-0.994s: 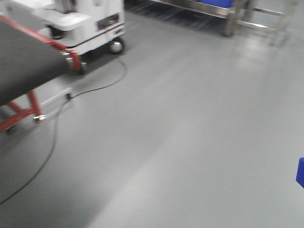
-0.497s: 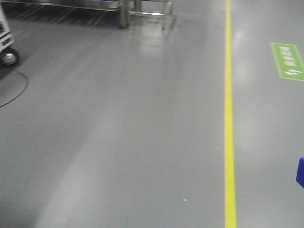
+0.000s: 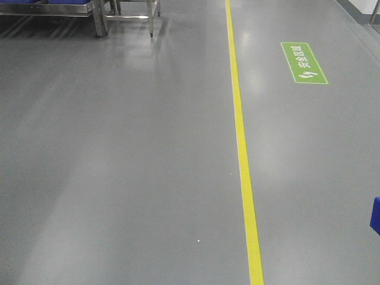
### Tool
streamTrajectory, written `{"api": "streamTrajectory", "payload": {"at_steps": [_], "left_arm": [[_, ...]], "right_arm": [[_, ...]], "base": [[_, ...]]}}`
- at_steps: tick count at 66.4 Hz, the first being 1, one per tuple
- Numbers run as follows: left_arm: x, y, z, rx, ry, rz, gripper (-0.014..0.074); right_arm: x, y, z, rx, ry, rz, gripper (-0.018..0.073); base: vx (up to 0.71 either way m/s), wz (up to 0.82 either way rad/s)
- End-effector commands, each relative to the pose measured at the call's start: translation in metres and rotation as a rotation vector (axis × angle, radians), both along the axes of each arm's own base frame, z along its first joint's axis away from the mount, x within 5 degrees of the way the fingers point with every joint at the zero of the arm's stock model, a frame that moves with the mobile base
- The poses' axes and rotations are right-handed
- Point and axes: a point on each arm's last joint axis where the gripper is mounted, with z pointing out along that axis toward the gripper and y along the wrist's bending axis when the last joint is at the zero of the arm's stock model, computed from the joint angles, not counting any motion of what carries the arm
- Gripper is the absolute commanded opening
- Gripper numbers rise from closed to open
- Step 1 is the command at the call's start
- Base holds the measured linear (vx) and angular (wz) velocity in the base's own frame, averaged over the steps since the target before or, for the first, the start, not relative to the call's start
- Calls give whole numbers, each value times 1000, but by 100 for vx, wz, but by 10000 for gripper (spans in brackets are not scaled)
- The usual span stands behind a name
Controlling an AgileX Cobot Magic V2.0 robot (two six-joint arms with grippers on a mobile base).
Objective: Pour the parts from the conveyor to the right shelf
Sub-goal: 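Drive away from the conveyor holding the part in the right gripper, then drive along the yellow-lined aisle toward the shelf rack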
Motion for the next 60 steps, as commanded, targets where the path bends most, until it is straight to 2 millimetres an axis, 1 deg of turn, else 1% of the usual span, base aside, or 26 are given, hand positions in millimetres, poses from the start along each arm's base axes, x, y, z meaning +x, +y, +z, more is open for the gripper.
{"api": "streamTrajectory", "payload": {"at_steps": [1, 33, 60], "left_arm": [[1, 0, 13, -17, -81, 3, -6], [1, 0, 13, -17, -81, 3, -6], [1, 0, 13, -17, -81, 3, -6]], "right_arm": [[3, -1, 14, -2, -91, -11, -4], [3, -1, 14, -2, -91, -11, -4], [3, -1, 14, -2, -91, -11, -4]], "base": [[3, -12], [9, -11], [28, -14]]}}
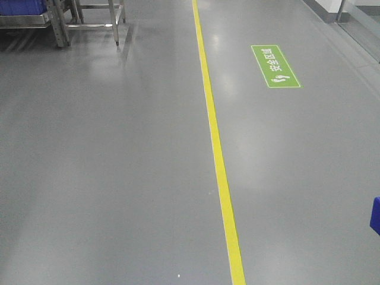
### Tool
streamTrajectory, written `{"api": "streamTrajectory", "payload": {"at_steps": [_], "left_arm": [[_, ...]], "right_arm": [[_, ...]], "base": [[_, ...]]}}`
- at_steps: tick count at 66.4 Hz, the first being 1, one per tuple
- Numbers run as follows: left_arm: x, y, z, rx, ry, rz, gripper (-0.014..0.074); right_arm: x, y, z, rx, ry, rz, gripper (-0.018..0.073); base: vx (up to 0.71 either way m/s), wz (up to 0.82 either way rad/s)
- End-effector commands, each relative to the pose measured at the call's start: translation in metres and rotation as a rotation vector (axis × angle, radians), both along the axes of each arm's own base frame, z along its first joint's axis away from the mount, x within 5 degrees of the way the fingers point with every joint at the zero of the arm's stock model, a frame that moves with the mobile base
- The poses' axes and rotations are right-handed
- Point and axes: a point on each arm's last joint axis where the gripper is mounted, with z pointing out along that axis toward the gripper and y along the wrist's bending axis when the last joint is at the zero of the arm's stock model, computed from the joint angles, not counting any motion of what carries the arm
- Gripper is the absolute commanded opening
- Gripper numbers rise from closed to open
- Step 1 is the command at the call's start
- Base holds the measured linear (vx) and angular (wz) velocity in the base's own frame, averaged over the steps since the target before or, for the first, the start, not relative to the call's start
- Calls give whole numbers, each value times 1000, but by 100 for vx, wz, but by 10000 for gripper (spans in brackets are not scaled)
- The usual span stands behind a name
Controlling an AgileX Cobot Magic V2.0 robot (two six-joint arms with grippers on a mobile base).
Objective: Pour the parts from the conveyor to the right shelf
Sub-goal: 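Drive along the yellow-lined aisle toward the shelf rack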
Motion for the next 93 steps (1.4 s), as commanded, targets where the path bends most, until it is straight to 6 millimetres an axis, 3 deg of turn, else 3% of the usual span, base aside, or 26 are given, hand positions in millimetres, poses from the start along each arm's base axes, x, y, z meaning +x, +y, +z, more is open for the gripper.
{"api": "streamTrajectory", "payload": {"at_steps": [1, 93], "left_arm": [[1, 0, 13, -17, -81, 3, -6], [1, 0, 13, -17, -81, 3, -6]], "right_arm": [[3, -1, 14, -2, -91, -11, -4], [3, -1, 14, -2, -91, -11, -4]], "base": [[37, -5], [54, -8]]}}
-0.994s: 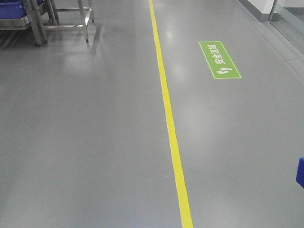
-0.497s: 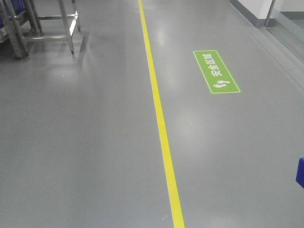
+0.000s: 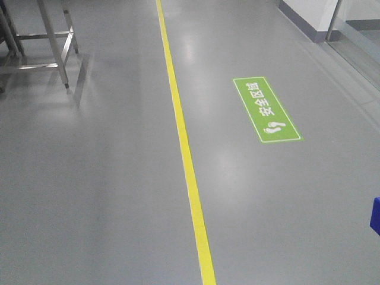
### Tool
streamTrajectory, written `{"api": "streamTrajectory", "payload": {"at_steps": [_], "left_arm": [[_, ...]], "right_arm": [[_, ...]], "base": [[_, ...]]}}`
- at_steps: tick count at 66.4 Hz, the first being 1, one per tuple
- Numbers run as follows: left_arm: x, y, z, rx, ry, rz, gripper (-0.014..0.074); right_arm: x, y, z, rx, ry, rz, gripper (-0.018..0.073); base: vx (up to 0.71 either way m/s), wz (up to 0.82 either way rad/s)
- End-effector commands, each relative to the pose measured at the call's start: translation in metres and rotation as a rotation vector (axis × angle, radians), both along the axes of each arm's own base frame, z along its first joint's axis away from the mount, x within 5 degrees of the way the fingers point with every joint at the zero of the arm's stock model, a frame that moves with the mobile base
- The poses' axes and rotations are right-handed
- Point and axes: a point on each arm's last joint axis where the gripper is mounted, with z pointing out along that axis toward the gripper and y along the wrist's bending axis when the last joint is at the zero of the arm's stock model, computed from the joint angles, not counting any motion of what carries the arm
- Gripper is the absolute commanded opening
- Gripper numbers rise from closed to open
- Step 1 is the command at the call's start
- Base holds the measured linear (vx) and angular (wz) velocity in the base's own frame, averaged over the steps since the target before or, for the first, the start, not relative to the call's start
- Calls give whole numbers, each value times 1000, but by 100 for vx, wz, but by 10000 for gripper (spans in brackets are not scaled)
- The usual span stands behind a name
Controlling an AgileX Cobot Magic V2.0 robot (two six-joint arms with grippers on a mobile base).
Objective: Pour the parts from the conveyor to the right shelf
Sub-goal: 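Drive along the yellow-lined aisle toward the shelf rack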
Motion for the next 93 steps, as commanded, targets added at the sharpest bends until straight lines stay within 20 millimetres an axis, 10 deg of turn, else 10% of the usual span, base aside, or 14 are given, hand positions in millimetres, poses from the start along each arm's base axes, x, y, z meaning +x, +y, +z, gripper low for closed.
{"api": "streamTrajectory", "payload": {"at_steps": [1, 93], "left_arm": [[1, 0, 13, -17, -81, 3, -6], [1, 0, 13, -17, -81, 3, -6]], "right_arm": [[3, -1, 14, -2, -92, -11, -4], [3, -1, 14, -2, -92, -11, -4]], "base": [[67, -7], [80, 3]]}}
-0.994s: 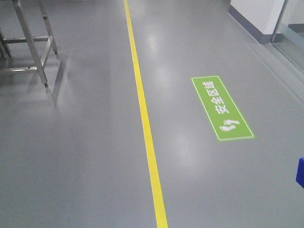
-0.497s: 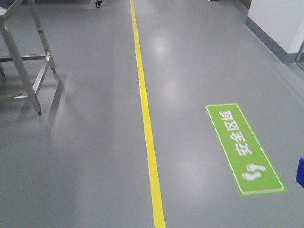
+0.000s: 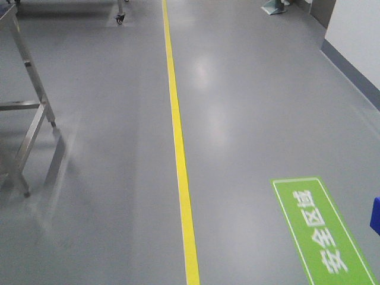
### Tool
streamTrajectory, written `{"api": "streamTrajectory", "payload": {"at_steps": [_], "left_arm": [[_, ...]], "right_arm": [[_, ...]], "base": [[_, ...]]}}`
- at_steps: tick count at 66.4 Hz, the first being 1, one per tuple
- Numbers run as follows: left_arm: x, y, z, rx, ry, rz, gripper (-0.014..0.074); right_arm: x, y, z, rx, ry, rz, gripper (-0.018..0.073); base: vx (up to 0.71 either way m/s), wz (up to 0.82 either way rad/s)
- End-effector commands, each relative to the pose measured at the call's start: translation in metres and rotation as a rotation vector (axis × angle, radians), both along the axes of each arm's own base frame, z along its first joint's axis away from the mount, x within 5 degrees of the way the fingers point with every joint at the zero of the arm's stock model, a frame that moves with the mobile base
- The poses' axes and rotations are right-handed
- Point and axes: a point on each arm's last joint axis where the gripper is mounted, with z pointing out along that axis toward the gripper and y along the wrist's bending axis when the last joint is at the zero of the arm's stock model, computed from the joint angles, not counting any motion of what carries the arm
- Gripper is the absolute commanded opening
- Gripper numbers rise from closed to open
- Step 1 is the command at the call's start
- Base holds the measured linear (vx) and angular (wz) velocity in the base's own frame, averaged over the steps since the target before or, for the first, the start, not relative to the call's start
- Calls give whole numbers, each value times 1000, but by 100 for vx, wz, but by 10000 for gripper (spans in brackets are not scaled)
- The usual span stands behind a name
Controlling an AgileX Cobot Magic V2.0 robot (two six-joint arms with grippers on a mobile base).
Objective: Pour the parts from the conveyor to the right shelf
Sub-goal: 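Drive along the yellow-lined aisle toward the shelf rack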
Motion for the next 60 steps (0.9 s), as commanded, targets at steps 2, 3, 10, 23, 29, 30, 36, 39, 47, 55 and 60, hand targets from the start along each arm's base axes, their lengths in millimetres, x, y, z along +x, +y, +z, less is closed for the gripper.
{"api": "streamTrajectory", "payload": {"at_steps": [2, 3, 10, 23, 29, 30, 36, 39, 47, 55, 60], "left_arm": [[1, 0, 13, -17, -81, 3, -6], [1, 0, 13, -17, -81, 3, -6], [1, 0, 13, -17, -81, 3, -6], [1, 0, 13, -17, -81, 3, -6], [1, 0, 13, -17, -81, 3, -6], [1, 0, 13, -17, -81, 3, -6], [1, 0, 13, -17, -81, 3, -6], [1, 0, 13, -17, -81, 3, -6], [1, 0, 13, -17, -81, 3, -6], [1, 0, 13, -17, -81, 3, -6], [1, 0, 13, -17, -81, 3, -6]], "right_arm": [[3, -1, 14, -3, -92, -11, -4], [3, -1, 14, -3, -92, -11, -4], [3, -1, 14, -3, -92, -11, -4], [3, -1, 14, -3, -92, -11, -4], [3, -1, 14, -3, -92, -11, -4], [3, -1, 14, -3, -92, -11, -4], [3, -1, 14, -3, -92, -11, -4], [3, -1, 14, -3, -92, -11, -4], [3, -1, 14, -3, -92, -11, -4], [3, -1, 14, -3, -92, -11, -4], [3, -1, 14, -3, -92, -11, -4]], "base": [[84, 5], [85, 5], [84, 7], [84, 9], [83, 9], [82, 9], [82, 10], [82, 9], [82, 9], [82, 8], [83, 6]]}}
